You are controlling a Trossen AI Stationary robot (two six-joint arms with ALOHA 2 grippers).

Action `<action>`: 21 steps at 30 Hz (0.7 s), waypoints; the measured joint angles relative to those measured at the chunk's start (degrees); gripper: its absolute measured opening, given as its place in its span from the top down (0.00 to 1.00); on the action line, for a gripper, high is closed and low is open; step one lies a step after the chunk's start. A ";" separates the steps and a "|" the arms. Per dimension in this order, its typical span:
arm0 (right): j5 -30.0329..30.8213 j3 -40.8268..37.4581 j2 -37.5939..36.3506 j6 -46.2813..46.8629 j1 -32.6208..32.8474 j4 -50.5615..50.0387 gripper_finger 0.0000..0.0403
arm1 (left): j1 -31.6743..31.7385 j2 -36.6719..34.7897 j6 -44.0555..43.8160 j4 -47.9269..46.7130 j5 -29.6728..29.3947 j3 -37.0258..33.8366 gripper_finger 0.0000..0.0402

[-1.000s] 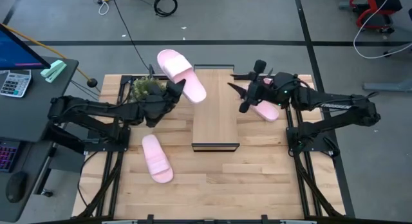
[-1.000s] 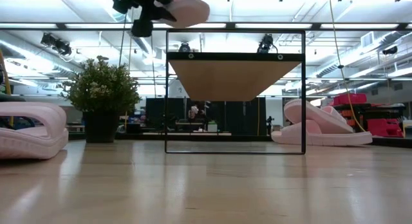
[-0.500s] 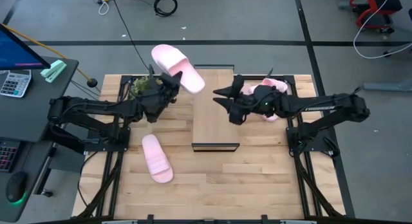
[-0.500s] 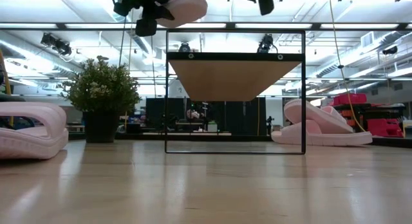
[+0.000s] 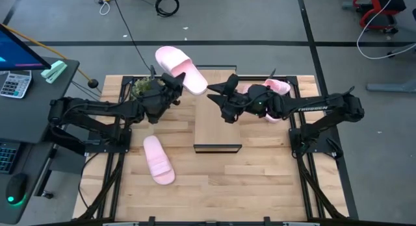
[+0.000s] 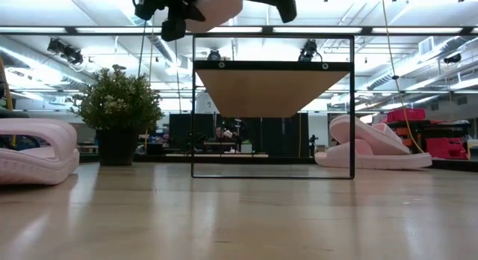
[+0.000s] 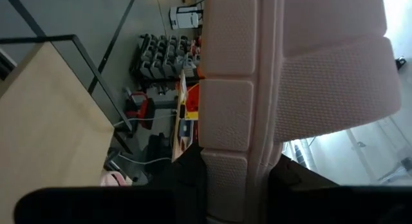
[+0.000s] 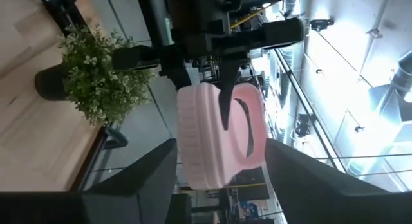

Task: Pick and place slides into the shelf
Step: Put the pink slide on the shelf

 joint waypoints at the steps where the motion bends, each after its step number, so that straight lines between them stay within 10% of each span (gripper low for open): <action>1: 0.00 0.35 0.30 -0.06 -0.04 0.11 0.38 | 0.00 0.00 0.28 0.03 0.16 0.26 0.79; 15: -0.31 1.20 2.74 0.00 -0.07 0.76 0.42 | -0.02 0.02 6.00 -0.93 1.60 2.23 0.79; 21: 11.97 2.47 0.94 11.00 0.77 3.10 0.43 | 0.28 -0.03 6.17 -2.81 1.30 2.35 0.79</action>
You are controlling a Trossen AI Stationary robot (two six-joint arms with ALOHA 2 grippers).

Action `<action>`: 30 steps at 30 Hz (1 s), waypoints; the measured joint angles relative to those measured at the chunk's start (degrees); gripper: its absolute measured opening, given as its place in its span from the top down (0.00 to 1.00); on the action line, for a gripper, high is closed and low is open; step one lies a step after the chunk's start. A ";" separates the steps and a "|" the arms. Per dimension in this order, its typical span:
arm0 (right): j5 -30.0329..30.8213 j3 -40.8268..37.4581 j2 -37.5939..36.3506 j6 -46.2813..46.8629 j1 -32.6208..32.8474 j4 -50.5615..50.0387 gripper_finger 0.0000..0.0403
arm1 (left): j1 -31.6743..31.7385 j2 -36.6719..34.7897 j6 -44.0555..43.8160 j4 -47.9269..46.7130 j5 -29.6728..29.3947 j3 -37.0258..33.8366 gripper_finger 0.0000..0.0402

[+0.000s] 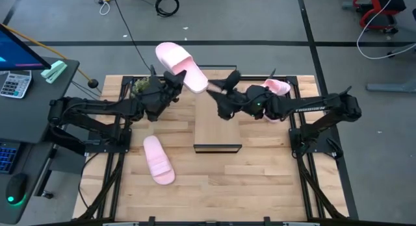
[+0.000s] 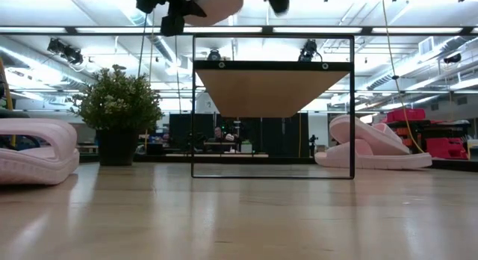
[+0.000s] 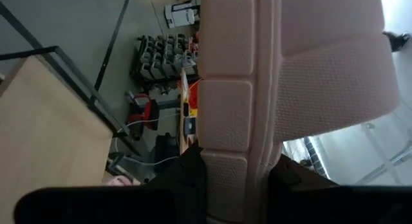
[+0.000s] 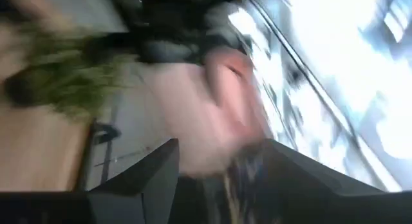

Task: Pick and place slides into the shelf
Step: Put the pink slide on the shelf

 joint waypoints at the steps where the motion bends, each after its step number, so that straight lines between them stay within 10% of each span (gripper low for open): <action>1: 3.01 0.68 -1.07 5.50 0.08 -0.24 0.42 | 0.11 -0.01 0.80 -0.30 0.03 -0.03 0.79; 6: 7.69 6.22 -6.68 49.15 -1.34 -17.29 0.41 | 0.44 0.09 4.44 0.43 0.37 -0.03 0.79; 14: -20.36 6.71 -7.80 111.23 -10.64 -32.95 0.42 | 0.94 0.09 8.90 2.45 0.42 -0.06 0.79; 30: -34.83 3.92 -2.49 135.45 -17.28 -15.19 0.41 | 5.10 0.00 16.42 7.61 3.53 -0.08 0.79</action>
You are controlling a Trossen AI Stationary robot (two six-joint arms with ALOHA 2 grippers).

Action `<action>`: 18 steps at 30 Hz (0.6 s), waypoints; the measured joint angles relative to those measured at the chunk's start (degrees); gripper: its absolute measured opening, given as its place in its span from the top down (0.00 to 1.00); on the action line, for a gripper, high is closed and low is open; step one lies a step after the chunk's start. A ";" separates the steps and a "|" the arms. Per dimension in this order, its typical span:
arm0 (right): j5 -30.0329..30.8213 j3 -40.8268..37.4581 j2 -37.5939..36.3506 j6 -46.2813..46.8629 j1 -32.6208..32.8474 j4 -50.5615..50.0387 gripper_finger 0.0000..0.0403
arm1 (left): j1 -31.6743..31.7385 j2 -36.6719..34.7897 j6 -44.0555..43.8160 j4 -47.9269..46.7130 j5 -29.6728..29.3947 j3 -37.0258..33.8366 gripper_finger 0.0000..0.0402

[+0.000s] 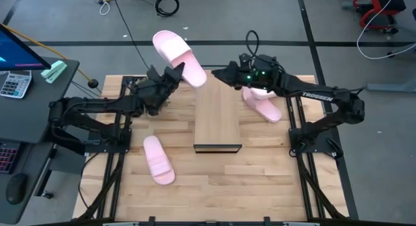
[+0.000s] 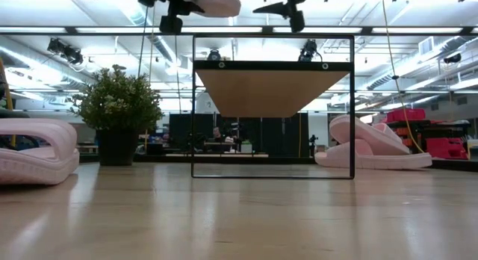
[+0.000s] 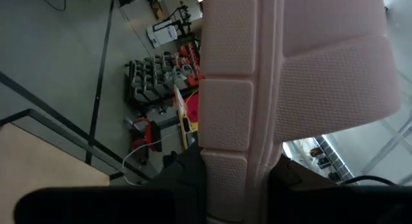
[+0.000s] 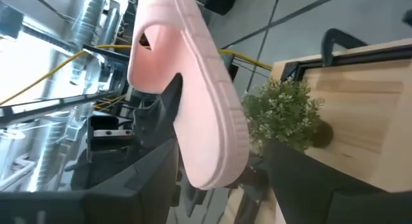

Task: Pick and place slides into the shelf
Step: Put the pink slide on the shelf

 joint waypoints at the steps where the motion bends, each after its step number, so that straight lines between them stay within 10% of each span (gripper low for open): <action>1: -0.13 -0.01 0.62 0.06 0.08 1.31 0.41 | 0.26 0.00 0.21 0.00 0.12 0.00 0.79; 18: -0.37 -0.02 8.20 5.76 -0.14 13.79 0.44 | 4.89 0.00 0.75 2.40 4.95 -0.09 0.79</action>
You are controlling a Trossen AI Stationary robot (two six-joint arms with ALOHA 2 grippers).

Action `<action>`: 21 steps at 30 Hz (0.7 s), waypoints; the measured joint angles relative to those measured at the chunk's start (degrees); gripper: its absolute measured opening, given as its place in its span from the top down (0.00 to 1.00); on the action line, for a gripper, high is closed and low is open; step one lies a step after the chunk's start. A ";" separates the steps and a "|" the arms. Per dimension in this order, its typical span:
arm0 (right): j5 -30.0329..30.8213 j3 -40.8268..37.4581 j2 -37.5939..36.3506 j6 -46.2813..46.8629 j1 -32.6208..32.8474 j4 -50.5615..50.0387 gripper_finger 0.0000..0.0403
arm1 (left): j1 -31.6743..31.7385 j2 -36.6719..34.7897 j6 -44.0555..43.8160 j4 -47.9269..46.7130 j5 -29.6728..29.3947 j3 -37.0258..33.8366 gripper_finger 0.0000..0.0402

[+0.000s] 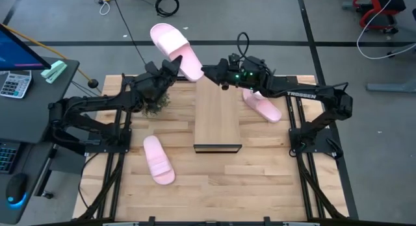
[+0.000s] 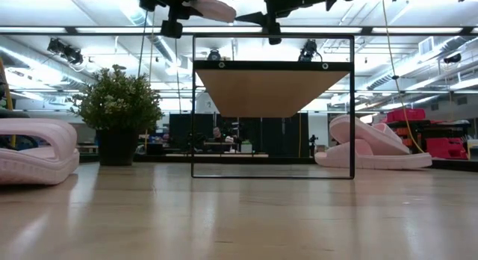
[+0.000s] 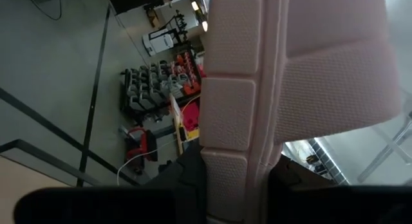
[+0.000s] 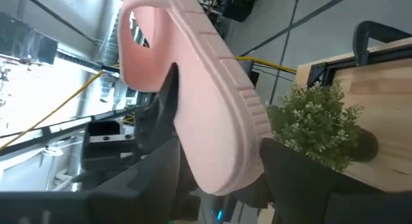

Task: Pick and place slides into the shelf
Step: Put the pink slide on the shelf

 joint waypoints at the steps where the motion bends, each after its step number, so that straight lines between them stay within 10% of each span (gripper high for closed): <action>1: -0.17 0.00 0.10 -0.33 -0.17 -0.16 0.44 | -0.02 0.00 -0.04 0.03 0.11 0.00 0.79; 21: 2.78 0.02 2.74 -0.26 -1.09 3.59 0.44 | 2.24 0.09 0.99 0.35 2.87 0.02 0.79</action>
